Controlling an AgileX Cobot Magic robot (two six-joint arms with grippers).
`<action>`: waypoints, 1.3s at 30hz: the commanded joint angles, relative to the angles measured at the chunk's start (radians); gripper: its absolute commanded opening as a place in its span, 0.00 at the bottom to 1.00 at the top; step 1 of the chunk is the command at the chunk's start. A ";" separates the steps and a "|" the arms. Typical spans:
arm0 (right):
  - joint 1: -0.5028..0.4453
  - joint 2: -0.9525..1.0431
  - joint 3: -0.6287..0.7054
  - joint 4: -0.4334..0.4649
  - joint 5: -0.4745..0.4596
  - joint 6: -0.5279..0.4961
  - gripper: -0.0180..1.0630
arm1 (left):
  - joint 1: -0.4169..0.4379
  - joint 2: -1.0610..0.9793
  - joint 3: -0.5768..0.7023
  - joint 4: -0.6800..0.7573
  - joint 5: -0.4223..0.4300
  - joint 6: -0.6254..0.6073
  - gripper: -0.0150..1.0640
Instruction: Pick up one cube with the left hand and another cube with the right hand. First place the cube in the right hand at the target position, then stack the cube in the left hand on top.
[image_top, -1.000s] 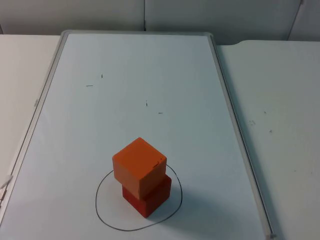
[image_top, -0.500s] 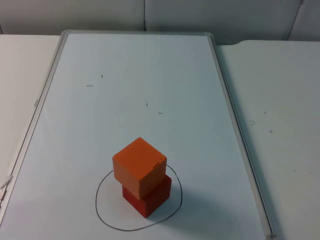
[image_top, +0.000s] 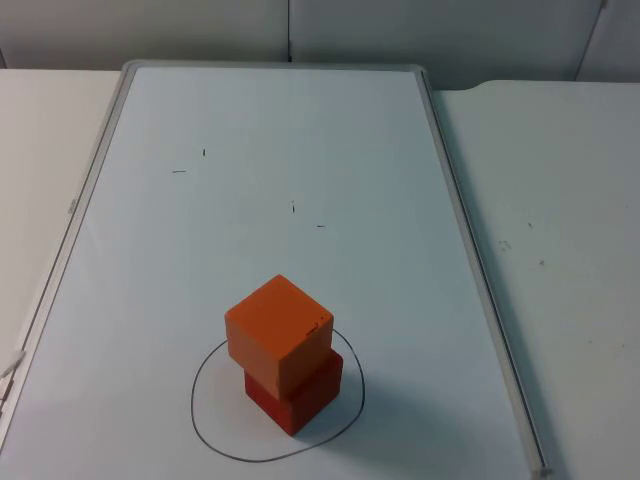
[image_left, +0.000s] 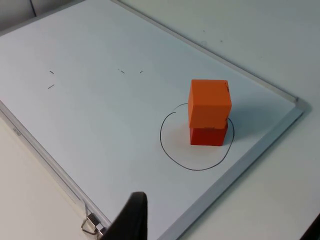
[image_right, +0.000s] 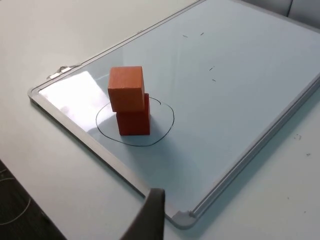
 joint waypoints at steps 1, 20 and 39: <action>-0.001 -0.003 0.005 -0.007 -0.003 0.005 0.81 | -0.008 -0.005 0.002 0.000 -0.010 0.003 0.99; -0.001 -0.003 0.009 0.020 0.001 0.012 0.81 | -0.008 -0.005 0.002 0.000 -0.010 0.003 0.99; -0.001 -0.003 0.009 0.035 0.005 0.032 0.99 | -0.008 -0.005 0.002 0.000 -0.010 0.003 0.99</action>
